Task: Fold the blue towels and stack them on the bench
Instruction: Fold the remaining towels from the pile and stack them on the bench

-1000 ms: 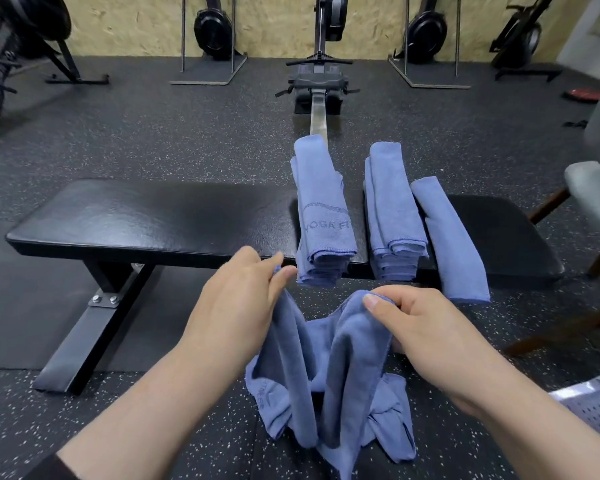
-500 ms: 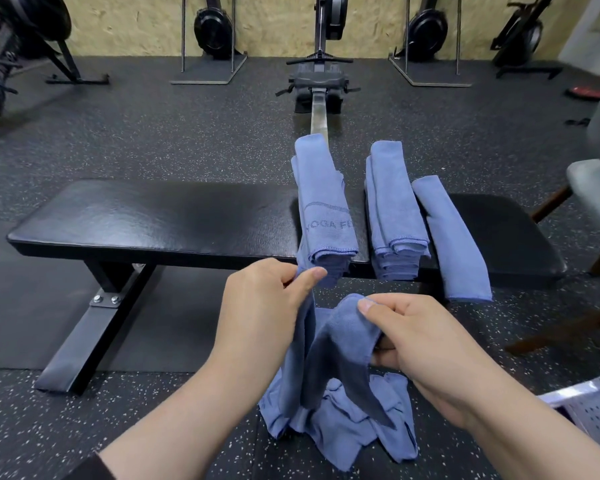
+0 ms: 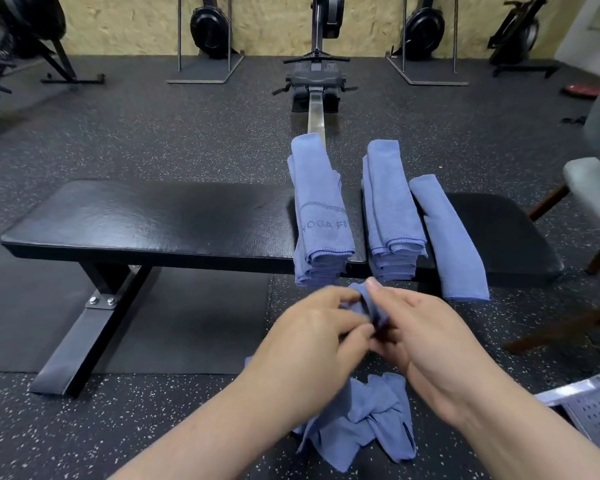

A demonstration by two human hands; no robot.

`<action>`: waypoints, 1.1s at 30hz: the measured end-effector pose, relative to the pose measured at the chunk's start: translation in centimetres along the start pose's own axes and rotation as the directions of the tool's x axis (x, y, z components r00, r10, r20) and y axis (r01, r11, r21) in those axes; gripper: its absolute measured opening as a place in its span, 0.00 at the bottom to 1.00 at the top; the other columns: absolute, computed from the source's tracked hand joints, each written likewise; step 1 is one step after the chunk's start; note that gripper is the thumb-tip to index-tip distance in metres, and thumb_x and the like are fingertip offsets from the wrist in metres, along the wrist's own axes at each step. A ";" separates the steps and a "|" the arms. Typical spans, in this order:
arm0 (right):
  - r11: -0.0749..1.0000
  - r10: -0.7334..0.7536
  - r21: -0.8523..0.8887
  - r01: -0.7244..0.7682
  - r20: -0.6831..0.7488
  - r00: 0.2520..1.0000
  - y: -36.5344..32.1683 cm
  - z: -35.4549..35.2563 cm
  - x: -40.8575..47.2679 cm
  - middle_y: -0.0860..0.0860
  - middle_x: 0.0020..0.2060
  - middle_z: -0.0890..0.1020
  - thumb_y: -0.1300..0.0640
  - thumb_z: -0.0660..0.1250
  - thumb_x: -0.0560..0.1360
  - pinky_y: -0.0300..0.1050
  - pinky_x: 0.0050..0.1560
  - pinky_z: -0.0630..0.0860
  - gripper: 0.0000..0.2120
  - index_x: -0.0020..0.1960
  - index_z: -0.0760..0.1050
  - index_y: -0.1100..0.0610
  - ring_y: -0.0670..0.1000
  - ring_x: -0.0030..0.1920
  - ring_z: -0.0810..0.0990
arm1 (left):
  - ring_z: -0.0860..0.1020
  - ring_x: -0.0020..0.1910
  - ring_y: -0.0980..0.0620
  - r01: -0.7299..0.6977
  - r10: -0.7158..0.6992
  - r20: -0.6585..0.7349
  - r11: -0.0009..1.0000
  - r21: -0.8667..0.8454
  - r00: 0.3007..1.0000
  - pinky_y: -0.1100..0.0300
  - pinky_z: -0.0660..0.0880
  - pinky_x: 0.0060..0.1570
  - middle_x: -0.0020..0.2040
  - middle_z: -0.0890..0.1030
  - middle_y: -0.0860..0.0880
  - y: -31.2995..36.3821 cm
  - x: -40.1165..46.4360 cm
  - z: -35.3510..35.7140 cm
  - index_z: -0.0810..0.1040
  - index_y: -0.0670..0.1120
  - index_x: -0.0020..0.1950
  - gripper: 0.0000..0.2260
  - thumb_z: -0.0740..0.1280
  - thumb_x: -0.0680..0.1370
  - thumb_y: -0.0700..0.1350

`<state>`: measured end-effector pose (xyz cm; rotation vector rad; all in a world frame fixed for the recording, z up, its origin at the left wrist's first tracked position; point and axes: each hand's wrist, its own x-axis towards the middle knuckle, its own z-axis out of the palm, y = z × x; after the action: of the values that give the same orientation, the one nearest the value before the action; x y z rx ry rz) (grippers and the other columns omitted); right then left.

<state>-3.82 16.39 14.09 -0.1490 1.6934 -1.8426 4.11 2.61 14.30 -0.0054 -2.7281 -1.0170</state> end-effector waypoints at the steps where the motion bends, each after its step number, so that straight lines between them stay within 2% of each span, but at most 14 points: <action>1: 1.000 -0.010 -0.025 0.010 -0.025 1.000 0.0 -0.3 0.2 0.58 0.45 0.87 0.55 0.66 0.82 0.45 0.47 0.79 0.13 0.49 0.84 0.63 0.50 0.40 0.83 | 0.79 0.54 0.57 0.010 -0.010 0.044 1.000 -0.006 0.999 0.58 0.72 0.55 0.59 0.82 0.55 0.1 -0.1 -0.4 0.80 0.48 0.37 0.15 0.61 0.78 0.52; 3: 0.995 -0.021 -0.094 0.015 -0.056 0.998 0.0 -0.6 0.4 0.63 0.46 0.87 0.63 0.64 0.80 0.54 0.51 0.78 0.11 0.48 0.86 0.60 0.54 0.43 0.82 | 0.78 0.43 0.56 0.044 -0.041 0.053 0.998 -0.055 0.998 0.54 0.73 0.46 0.49 0.85 0.52 -0.1 -0.1 -1.2 0.73 0.45 0.33 0.16 0.61 0.78 0.51; 5: 0.984 -0.018 -0.178 0.010 -0.047 0.999 -0.1 -0.4 0.2 0.63 0.46 0.87 0.64 0.63 0.79 0.60 0.54 0.78 0.13 0.49 0.87 0.58 0.55 0.43 0.82 | 0.76 0.39 0.53 0.048 -0.045 0.042 0.995 -0.089 0.998 0.54 0.73 0.43 0.42 0.83 0.49 -0.3 -0.1 -1.6 0.74 0.42 0.35 0.15 0.63 0.79 0.48; 8: 0.979 -0.025 -0.204 0.022 -0.013 1.000 -0.1 0.2 -0.2 0.66 0.46 0.85 0.64 0.62 0.79 0.57 0.51 0.76 0.13 0.49 0.86 0.58 0.55 0.43 0.80 | 0.78 0.51 0.59 0.002 0.001 0.026 0.995 -0.100 1.000 0.67 0.72 0.51 0.51 0.82 0.57 -0.5 -0.4 -1.0 0.85 0.47 0.45 0.09 0.66 0.80 0.44; 10: 0.984 -0.039 -0.176 0.042 0.018 0.999 0.1 0.3 -0.2 0.66 0.46 0.85 0.63 0.61 0.81 0.52 0.50 0.77 0.14 0.50 0.85 0.60 0.54 0.44 0.79 | 0.76 0.54 0.62 -0.008 0.007 -0.004 0.995 -0.096 1.000 0.74 0.67 0.54 0.54 0.79 0.59 -0.7 -0.3 -0.8 0.86 0.49 0.55 0.10 0.65 0.80 0.42; 13: 0.995 -0.039 -0.095 0.044 0.048 0.998 -0.3 0.6 -0.2 0.57 0.45 0.86 0.57 0.61 0.83 0.40 0.43 0.79 0.14 0.51 0.85 0.60 0.49 0.43 0.82 | 0.74 0.57 0.57 -0.023 0.023 0.013 1.000 -0.008 1.000 0.64 0.70 0.60 0.57 0.76 0.58 -1.5 0.0 -0.9 0.83 0.52 0.61 0.16 0.60 0.79 0.45; 15: 0.999 -0.035 -0.031 0.038 0.077 0.996 -0.6 0.6 -0.5 0.58 0.46 0.87 0.56 0.63 0.83 0.39 0.42 0.80 0.14 0.51 0.86 0.60 0.49 0.43 0.84 | 0.72 0.58 0.52 -0.025 0.023 0.035 0.998 0.063 0.999 0.53 0.71 0.60 0.57 0.73 0.58 -1.9 0.2 -1.0 0.82 0.57 0.62 0.19 0.58 0.77 0.47; 18: 0.997 -0.041 -0.057 0.046 0.080 0.996 -0.7 0.6 -0.8 0.61 0.46 0.87 0.63 0.63 0.82 0.45 0.47 0.82 0.13 0.49 0.87 0.57 0.52 0.45 0.85 | 0.73 0.54 0.57 -0.010 0.010 0.028 1.000 -0.007 1.000 0.60 0.70 0.58 0.52 0.75 0.59 -1.7 0.2 -1.4 0.84 0.54 0.56 0.18 0.58 0.75 0.43; 21: 0.979 -0.057 -0.193 0.066 0.054 0.997 -0.8 0.7 -0.7 0.61 0.46 0.87 0.67 0.61 0.79 0.58 0.54 0.81 0.16 0.48 0.87 0.55 0.56 0.46 0.84 | 0.76 0.39 0.64 0.143 -0.164 -0.098 0.971 -0.194 0.982 0.68 0.70 0.42 0.41 0.79 0.61 -1.7 0.6 -2.4 0.82 0.50 0.46 0.13 0.60 0.76 0.37; 23: 0.911 -0.124 -0.382 0.153 0.098 0.987 -1.2 0.6 -0.8 0.59 0.44 0.87 0.63 0.62 0.77 0.62 0.53 0.80 0.13 0.48 0.86 0.53 0.54 0.43 0.82 | 0.76 0.41 0.65 0.176 -0.204 -0.088 0.952 -0.250 0.975 0.69 0.71 0.42 0.45 0.80 0.62 -1.8 0.8 -3.1 0.81 0.54 0.51 0.13 0.64 0.78 0.37; 25: 0.770 -0.187 -0.583 0.261 0.184 0.965 -2.1 0.5 -1.1 0.53 0.40 0.86 0.62 0.63 0.78 0.53 0.45 0.78 0.13 0.44 0.84 0.50 0.51 0.38 0.78 | 0.78 0.51 0.66 0.183 -0.170 0.073 0.945 -0.271 0.983 0.70 0.73 0.50 0.53 0.82 0.61 -1.8 0.9 -3.4 0.81 0.56 0.59 0.13 0.65 0.81 0.41; 28: 0.650 -0.233 -0.689 0.319 0.219 0.947 -3.2 0.2 -1.5 0.47 0.37 0.84 0.65 0.61 0.76 0.46 0.42 0.74 0.16 0.43 0.81 0.47 0.45 0.37 0.76 | 0.77 0.41 0.61 0.300 -0.184 0.325 0.885 -0.355 0.928 0.69 0.72 0.43 0.44 0.84 0.52 -1.4 0.8 -3.5 0.84 0.51 0.51 0.08 0.65 0.81 0.41; 31: 0.621 -0.274 -0.711 0.330 0.197 0.941 -3.7 -0.3 -1.8 0.46 0.35 0.83 0.64 0.60 0.76 0.46 0.41 0.74 0.16 0.43 0.80 0.46 0.47 0.37 0.77 | 0.69 0.34 0.57 0.306 -0.188 0.373 0.908 -0.287 0.909 0.64 0.67 0.35 0.34 0.75 0.55 -1.5 0.7 -3.0 0.78 0.50 0.40 0.08 0.66 0.78 0.41; 33: 0.631 -0.319 -0.701 0.332 0.155 0.935 -4.0 -0.9 -1.9 0.44 0.31 0.81 0.64 0.60 0.76 0.38 0.34 0.70 0.16 0.40 0.80 0.47 0.43 0.31 0.73 | 0.70 0.33 0.58 0.290 -0.232 0.324 0.946 -0.144 0.917 0.63 0.67 0.35 0.32 0.74 0.56 -2.1 0.8 -2.5 0.76 0.51 0.37 0.09 0.67 0.78 0.43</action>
<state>-4.17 18.08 18.32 -0.8496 2.4253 -1.2609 3.69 -0.71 14.94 0.1940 -2.9486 -1.4600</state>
